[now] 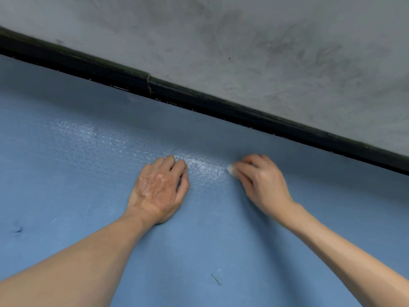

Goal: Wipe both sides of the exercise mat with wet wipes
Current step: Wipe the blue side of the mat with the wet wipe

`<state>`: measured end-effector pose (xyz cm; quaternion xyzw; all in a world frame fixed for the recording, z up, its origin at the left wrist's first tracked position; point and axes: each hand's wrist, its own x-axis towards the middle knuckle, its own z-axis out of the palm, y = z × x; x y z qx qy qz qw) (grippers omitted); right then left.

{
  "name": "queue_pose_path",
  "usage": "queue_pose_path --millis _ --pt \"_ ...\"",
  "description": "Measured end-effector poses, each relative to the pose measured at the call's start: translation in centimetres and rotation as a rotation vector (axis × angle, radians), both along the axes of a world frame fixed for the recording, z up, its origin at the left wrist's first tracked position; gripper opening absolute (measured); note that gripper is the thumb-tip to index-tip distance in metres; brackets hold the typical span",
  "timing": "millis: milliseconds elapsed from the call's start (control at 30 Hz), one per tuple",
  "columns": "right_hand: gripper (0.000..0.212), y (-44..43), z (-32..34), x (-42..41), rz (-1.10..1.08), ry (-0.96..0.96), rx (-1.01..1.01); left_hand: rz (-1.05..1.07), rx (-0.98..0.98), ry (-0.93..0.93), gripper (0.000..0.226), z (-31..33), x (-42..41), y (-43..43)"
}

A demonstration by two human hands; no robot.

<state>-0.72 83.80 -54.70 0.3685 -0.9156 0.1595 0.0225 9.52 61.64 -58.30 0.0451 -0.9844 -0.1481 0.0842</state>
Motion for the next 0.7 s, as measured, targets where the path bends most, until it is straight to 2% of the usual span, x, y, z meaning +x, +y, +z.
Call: queue_pose_path --millis 33,200,267,367,467,600,700 --pt "0.012 -0.6 -0.1 -1.4 -0.033 -0.004 -0.011 0.003 0.003 -0.003 0.022 -0.1 0.1 0.0" --pt "0.012 -3.0 -0.5 -4.0 -0.134 0.021 -0.022 0.001 0.007 0.007 0.021 -0.1 0.1 0.0" --pt "0.017 -2.6 -0.5 -1.6 -0.125 0.05 -0.019 0.006 0.009 0.003 0.021 -0.2 0.1 -0.1" --pt "0.028 -0.8 -0.4 5.1 -0.001 -0.055 -0.033 0.006 0.006 0.01 0.021 -0.3 0.0 -0.1" --pt "0.018 0.7 0.5 9.6 0.109 -0.191 -0.031 -0.002 0.004 0.017 0.021 -0.3 0.0 0.0" --pt "0.009 -0.4 0.2 6.4 0.029 -0.171 -0.05 0.001 0.001 0.034 0.02 -0.5 0.1 -0.1" --pt "0.017 -1.5 -0.3 3.1 -0.053 -0.08 -0.011 0.009 -0.009 0.039 0.019 -0.6 0.2 0.0"
